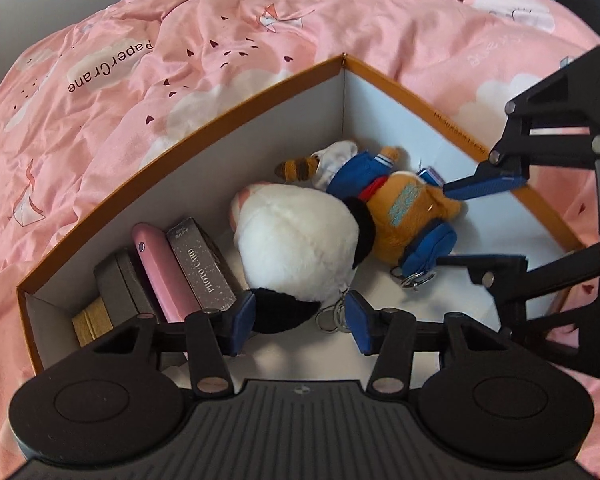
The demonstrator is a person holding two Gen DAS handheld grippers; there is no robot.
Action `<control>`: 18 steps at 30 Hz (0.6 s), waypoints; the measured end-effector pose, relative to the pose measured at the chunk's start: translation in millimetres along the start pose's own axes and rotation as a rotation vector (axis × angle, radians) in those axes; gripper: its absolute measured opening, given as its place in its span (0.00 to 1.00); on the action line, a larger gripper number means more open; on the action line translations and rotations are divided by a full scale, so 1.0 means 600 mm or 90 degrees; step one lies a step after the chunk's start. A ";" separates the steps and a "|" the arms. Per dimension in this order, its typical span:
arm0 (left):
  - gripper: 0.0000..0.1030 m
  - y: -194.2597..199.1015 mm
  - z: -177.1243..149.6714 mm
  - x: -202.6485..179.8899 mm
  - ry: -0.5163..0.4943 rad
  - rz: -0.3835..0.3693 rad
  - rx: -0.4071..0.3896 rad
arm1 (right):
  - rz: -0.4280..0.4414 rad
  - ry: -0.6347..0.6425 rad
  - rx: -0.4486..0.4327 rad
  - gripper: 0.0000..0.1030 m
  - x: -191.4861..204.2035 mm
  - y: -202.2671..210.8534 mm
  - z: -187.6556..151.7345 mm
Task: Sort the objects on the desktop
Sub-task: 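Lower both plushes into the orange box and open both tools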
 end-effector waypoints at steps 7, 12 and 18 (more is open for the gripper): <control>0.51 -0.024 0.005 0.013 0.025 -0.005 0.004 | 0.011 -0.026 0.005 0.24 -0.009 -0.040 0.000; 0.51 -0.040 0.010 0.016 0.034 -0.018 0.011 | 0.007 -0.057 -0.007 0.23 -0.016 -0.052 0.006; 0.52 -0.038 0.006 0.012 0.033 -0.022 0.009 | 0.000 -0.154 -0.029 0.22 -0.020 -0.043 0.008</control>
Point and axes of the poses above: each gripper's, at about its wrist camera, not at the fingertips, and y roughly against the way its jaws point, x to its left, z to its top, the point moved 10 cm from there along -y, roughly the way its jaws point, and after that the axes turned 12 degrees about -z, right-handed, at the moved point
